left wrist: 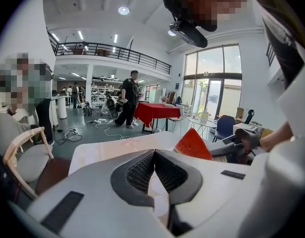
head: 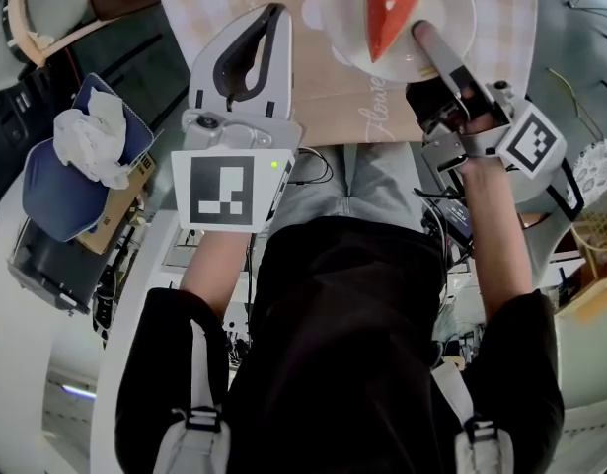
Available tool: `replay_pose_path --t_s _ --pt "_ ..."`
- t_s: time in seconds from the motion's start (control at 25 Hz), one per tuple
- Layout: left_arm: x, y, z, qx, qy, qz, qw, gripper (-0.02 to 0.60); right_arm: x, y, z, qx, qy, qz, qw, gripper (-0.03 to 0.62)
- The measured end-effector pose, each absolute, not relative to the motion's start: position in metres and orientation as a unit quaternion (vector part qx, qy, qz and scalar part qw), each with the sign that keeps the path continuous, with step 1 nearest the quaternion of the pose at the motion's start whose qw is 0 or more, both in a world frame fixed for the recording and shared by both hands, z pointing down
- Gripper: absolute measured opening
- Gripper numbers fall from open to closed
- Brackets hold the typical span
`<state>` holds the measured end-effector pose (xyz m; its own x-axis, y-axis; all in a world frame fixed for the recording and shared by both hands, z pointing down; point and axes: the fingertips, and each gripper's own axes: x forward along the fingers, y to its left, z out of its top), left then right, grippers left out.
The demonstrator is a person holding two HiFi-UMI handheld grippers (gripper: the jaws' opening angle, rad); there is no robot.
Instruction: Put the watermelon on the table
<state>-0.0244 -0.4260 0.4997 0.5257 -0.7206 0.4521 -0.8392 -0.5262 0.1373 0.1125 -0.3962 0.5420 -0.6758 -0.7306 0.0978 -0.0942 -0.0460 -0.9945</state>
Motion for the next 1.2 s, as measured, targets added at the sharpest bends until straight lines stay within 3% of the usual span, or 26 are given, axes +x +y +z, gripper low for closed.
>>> replay_pose_path --t_s 1.2 --pt "-0.037 -0.438 0.555 0.833 -0.47 0.202 0.211 0.012 0.097 -0.4 0.641 -0.32 0.628 -0.679 0.205 0.018"
